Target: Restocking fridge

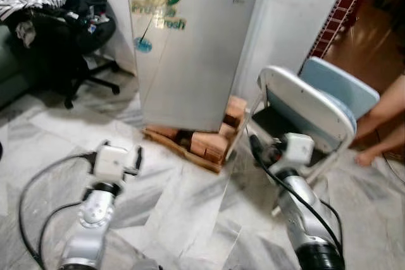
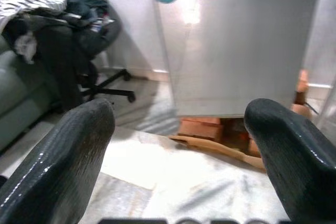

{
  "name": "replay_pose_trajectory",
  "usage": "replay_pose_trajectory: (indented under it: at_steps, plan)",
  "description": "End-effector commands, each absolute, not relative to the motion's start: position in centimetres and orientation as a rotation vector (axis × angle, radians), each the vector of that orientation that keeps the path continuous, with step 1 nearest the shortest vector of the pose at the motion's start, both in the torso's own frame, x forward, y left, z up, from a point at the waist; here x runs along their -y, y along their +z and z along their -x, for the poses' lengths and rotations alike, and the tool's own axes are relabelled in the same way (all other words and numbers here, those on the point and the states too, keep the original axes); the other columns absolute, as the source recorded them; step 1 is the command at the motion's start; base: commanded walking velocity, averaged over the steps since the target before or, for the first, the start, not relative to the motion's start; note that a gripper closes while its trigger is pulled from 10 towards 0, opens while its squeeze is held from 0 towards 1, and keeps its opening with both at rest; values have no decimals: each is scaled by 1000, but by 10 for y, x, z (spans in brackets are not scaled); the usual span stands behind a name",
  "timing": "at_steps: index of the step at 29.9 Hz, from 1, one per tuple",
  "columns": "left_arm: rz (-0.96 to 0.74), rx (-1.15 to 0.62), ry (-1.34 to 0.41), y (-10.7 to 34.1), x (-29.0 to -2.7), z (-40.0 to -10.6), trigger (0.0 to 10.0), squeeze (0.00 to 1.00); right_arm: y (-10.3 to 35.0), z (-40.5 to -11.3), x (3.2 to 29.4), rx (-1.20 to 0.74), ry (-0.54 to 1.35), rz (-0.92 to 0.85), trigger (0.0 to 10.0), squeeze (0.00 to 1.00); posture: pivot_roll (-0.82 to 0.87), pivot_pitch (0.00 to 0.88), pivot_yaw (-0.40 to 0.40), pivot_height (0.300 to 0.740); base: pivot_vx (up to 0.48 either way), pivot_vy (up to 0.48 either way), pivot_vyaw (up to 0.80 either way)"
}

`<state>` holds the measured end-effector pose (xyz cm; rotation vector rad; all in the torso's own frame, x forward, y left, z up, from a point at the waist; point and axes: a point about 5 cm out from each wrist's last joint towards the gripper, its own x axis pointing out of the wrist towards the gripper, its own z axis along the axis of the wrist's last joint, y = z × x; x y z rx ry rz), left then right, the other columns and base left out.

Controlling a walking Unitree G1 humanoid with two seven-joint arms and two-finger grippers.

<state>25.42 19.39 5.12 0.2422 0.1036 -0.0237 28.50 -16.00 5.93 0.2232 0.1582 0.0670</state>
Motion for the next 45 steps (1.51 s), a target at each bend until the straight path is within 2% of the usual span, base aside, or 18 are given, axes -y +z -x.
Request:
replay_pose_trajectory:
  at_steps: [1,8,21,32,38,45]
  plan:
    - [-225,-98,-44,53,-185,-259,10000,0,57,-282,175,-163,20,-212,10000,0,66,0,-51,740,0,480,-800]
    - [-221,-95,-36,54,-187,-261,10000,0,60,-284,179,-145,23,-205,10000,0,62,0,-49,740,0,480,-800]
    - [-212,-101,-27,54,-189,-262,10000,0,59,-283,186,-137,-3,-185,10000,0,57,0,-45,740,0,480,0]
    - [-224,-93,-61,59,-192,-274,10000,0,48,-268,206,-114,-148,-104,10000,0,23,0,14,740,0,480,0]
    - [-212,-95,-69,60,-194,-276,10000,0,47,-262,212,-96,-170,-67,10000,0,17,0,-3,740,0,480,0]
    - [-191,-136,-58,53,-209,-268,10000,0,51,-265,212,-80,-146,-33,10000,0,34,0,-31,740,0,0,0]
